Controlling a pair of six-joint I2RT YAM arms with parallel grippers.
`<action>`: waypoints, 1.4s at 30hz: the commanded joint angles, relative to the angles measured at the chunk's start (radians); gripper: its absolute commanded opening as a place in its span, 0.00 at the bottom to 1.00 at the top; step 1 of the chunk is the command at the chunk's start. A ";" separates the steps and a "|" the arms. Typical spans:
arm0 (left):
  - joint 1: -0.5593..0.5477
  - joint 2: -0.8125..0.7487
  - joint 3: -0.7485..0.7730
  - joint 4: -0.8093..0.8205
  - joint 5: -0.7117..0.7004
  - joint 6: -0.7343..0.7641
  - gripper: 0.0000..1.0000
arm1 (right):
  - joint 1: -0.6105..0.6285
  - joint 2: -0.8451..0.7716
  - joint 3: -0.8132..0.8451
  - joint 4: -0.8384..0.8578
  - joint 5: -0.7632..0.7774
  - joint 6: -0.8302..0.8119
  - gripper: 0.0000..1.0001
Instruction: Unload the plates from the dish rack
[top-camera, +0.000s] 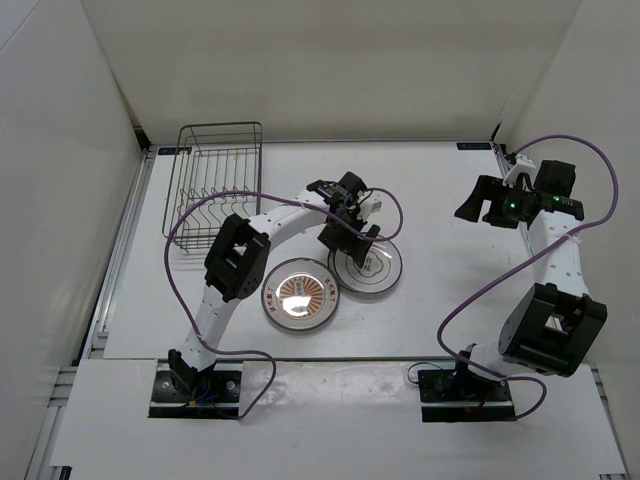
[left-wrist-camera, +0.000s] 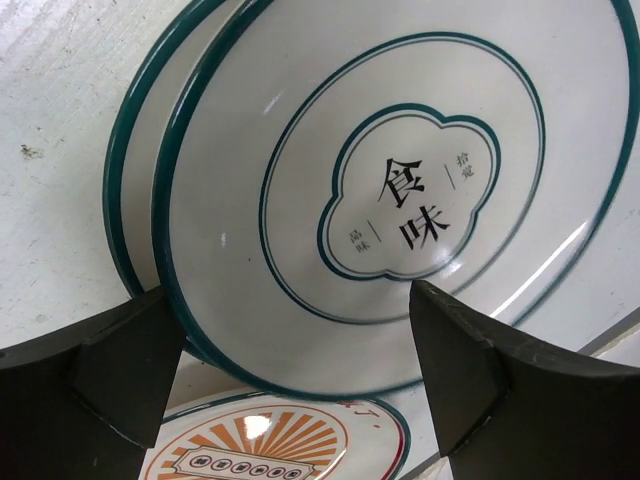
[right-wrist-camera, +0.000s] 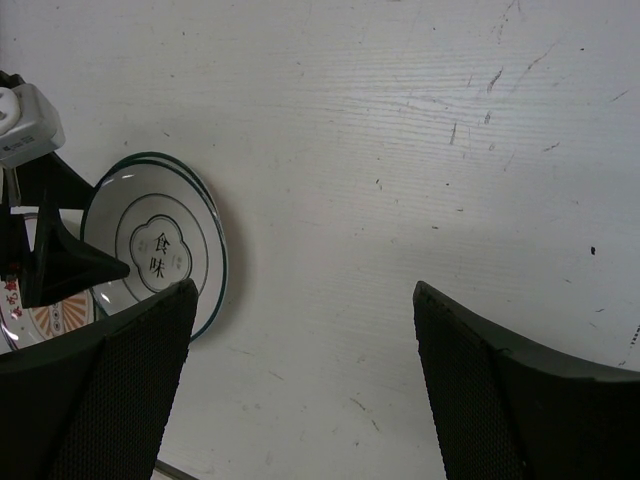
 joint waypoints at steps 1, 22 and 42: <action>-0.006 -0.071 0.029 0.009 -0.042 0.014 1.00 | -0.007 -0.004 0.001 0.000 -0.008 -0.008 0.90; 0.094 -0.163 -0.046 -0.008 -0.218 -0.050 1.00 | 0.019 0.125 0.039 -0.197 -0.098 -0.218 0.00; 0.146 -0.124 -0.089 -0.032 -0.063 -0.158 1.00 | 0.329 0.323 -0.041 -0.410 -0.062 -0.956 0.00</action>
